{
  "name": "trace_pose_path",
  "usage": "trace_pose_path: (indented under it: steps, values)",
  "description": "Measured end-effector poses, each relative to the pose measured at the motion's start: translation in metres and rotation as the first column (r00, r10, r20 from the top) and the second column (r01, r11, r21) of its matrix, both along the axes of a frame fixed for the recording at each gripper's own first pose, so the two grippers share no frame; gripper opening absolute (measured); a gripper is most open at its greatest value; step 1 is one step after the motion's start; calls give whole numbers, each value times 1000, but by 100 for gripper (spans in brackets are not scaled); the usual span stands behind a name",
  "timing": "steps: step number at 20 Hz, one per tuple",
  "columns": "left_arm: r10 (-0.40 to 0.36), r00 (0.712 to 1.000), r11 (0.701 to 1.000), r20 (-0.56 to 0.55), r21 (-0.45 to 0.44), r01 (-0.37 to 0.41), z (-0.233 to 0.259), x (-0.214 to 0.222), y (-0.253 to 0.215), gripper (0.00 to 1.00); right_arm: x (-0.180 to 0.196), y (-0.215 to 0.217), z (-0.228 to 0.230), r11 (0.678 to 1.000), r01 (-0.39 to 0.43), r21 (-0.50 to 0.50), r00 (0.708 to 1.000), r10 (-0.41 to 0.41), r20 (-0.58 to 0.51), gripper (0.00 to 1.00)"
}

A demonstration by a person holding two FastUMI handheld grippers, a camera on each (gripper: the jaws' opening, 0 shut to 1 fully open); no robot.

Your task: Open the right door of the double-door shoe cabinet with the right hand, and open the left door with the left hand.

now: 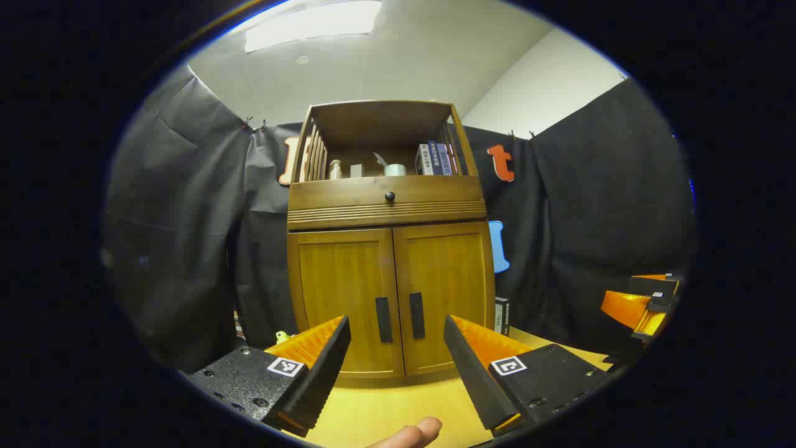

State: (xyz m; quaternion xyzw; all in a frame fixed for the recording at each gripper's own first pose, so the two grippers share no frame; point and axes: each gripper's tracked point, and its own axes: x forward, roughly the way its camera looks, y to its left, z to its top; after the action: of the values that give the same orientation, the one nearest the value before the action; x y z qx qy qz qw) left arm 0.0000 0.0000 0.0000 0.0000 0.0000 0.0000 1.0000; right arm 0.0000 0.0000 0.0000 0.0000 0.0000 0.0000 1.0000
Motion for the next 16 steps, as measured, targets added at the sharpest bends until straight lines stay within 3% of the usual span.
trace_pose_path:
  steps: [5, 6, 7, 9, 11, 16]
  values:
    - [-32, 999, 998, -40, -61, 30, -26, 23, -1, 94, 22, 9, -12, 997, 33, -69, 999, -33, 0, 98]
    - [-39, 998, 996, -53, -77, 35, -25, 28, -1, 93, 26, 11, -7, 996, 36, -78, 999, -35, 12, 94]
    - [-29, 998, 996, -54, -86, 24, -23, 29, 2, 94, 28, 15, 1, 997, 32, -75, 999, -29, 33, 99]
    - [10, 999, 996, -37, -85, -13, -17, 29, 12, 94, 22, 24, 3, 999, 1, -54, 998, 2, 59, 94]
    - [26, 999, 996, -44, -79, -29, -22, 21, 15, 94, 18, 30, 3, 998, -29, -49, 998, 32, 60, 99]
    - [31, 999, 997, -34, -73, -33, -14, 11, 16, 94, 9, 21, 10, 999, -7, -52, 998, 11, 65, 100]
